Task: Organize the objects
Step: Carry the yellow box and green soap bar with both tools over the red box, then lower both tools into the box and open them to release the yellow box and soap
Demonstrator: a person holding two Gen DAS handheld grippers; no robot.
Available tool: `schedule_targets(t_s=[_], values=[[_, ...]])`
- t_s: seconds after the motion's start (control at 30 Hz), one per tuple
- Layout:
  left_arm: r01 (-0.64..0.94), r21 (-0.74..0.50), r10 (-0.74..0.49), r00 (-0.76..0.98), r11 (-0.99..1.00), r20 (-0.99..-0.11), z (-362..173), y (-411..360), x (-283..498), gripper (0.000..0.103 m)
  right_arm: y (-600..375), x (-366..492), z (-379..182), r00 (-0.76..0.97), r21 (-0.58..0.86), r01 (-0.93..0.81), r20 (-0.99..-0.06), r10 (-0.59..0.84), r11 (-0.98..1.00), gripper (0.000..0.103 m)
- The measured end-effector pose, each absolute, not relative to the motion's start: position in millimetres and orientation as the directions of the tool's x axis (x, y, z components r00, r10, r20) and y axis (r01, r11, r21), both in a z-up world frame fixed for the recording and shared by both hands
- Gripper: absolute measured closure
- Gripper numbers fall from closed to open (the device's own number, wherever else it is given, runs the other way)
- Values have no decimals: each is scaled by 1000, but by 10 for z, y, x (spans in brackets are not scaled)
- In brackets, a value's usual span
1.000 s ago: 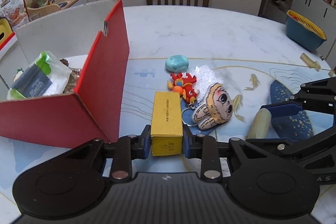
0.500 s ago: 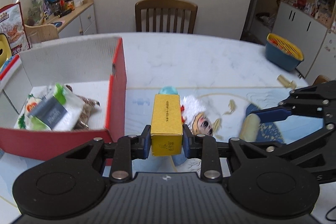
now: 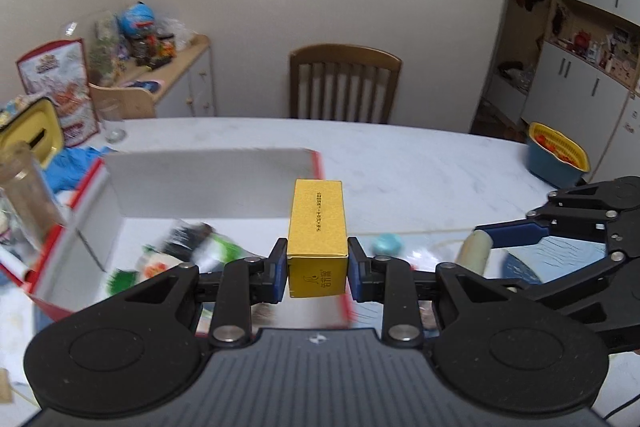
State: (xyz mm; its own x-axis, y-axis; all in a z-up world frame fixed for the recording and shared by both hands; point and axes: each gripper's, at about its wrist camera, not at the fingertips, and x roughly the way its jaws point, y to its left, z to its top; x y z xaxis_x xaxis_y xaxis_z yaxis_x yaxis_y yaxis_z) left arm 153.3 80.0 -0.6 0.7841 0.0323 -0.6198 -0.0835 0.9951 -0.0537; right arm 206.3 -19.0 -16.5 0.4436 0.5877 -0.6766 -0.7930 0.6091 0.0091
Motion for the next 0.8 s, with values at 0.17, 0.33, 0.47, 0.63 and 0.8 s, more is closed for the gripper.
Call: schedule_targets(t_s=[0.17, 0.33, 0.47, 0.63, 0.8], values=[[-126, -26, 83, 786, 992, -613, 44, 1223, 1559, 75, 179, 2118, -139, 459, -2, -789, -667, 588, 614, 54], [-152, -8, 114, 777, 988, -619, 14, 1606, 1628, 75, 480, 2218, -146, 462, 7, -780, -667, 584, 626, 54], [-176, -36, 111, 753, 984, -648, -89, 1915, 1727, 75, 701, 2320, -189, 464, 17, -763, -681, 566, 647, 54], [-190, -22, 127, 732, 981, -670, -257, 2187, 1860, 75, 964, 2451, -283, 471, 20, -738, -700, 537, 675, 54], [-189, 11, 145, 710, 982, -689, -392, 2348, 2056, 75, 1209, 2612, -388, 477, 27, -704, -721, 502, 709, 54]])
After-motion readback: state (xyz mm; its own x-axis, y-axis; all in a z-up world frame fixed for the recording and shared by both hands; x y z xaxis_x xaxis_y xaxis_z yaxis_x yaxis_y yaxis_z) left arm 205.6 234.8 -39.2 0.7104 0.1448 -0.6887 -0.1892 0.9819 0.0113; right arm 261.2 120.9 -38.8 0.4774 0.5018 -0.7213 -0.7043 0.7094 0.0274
